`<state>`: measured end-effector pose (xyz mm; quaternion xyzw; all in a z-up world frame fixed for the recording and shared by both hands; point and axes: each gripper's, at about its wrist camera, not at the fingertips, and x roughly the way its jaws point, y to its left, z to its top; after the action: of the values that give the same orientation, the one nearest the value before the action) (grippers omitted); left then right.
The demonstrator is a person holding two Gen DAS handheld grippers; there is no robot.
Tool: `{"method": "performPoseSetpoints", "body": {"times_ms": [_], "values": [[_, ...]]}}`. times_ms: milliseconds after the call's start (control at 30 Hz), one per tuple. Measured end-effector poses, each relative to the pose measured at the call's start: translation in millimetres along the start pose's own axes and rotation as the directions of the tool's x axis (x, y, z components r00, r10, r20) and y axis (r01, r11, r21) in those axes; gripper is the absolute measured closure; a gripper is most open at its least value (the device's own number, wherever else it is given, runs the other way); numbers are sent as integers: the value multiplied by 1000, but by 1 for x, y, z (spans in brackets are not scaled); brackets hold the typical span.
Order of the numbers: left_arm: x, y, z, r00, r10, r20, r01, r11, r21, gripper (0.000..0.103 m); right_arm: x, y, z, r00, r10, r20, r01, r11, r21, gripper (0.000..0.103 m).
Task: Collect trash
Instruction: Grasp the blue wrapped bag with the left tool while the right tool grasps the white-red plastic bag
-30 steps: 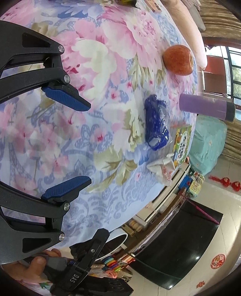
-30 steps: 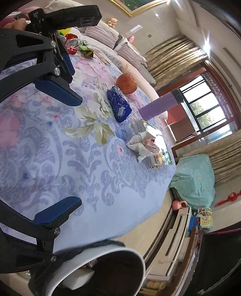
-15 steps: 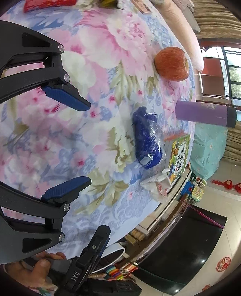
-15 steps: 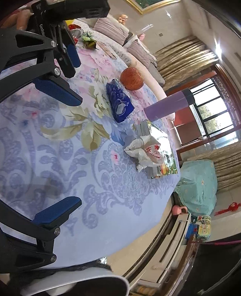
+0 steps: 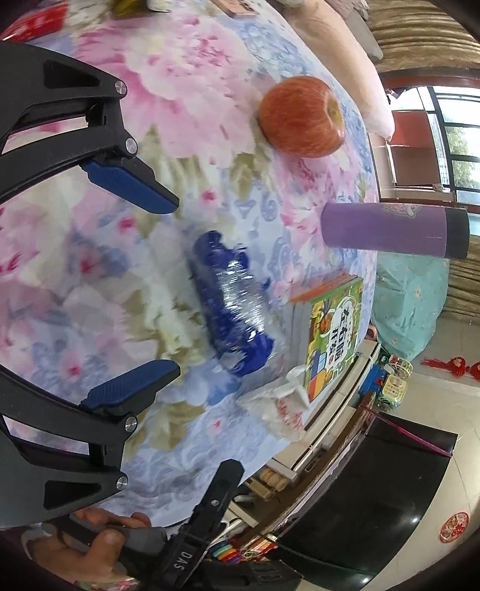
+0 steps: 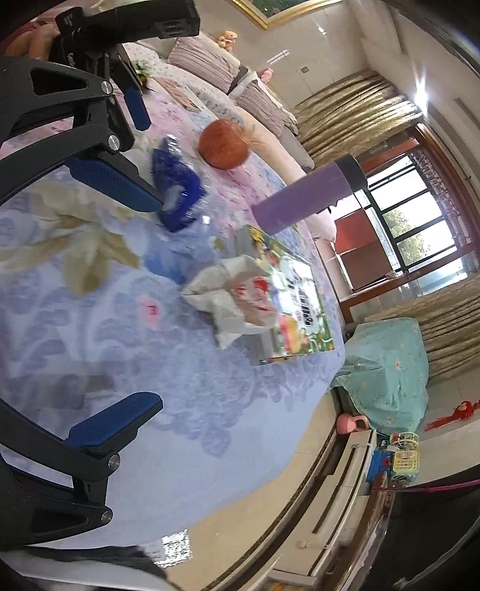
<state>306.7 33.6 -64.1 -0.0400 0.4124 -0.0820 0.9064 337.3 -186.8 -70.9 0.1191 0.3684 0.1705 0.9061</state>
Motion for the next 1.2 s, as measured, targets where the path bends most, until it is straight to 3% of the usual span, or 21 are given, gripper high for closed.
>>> {"method": "performPoseSetpoints", "body": {"times_ms": [267,500,533,567,633,667,767,800,1200], "values": [[15,1,20,999,-39,30,38,998,43,15,30,1,25,1000,6,4,-6,1000,-5,4],[33,4,29,994,-108,30,108,994,4,15,53,3,35,1000,0,2,0,1000,-30,6],[36,3,28,993,-115,25,115,993,7,16,56,3,35,1000,-9,1,9,999,-37,9],[37,0,28,993,-117,24,117,993,18,18,59,2,35,1000,-10,-6,9,999,-40,18],[38,-6,26,993,-120,18,119,992,42,39,64,1,34,999,-9,-31,8,999,-38,38],[40,-9,25,993,-121,9,121,991,57,44,66,0,33,999,-2,-44,1,999,-38,49],[39,-19,22,994,-110,5,110,990,88,50,63,4,29,999,-7,-51,4,998,-64,64],[36,-22,21,993,-117,6,116,989,94,52,61,5,28,999,-14,-52,11,997,-72,84],[-6,-50,-11,993,-109,43,106,992,67,59,-2,-4,0,999,37,-23,-38,999,-37,87]]}}
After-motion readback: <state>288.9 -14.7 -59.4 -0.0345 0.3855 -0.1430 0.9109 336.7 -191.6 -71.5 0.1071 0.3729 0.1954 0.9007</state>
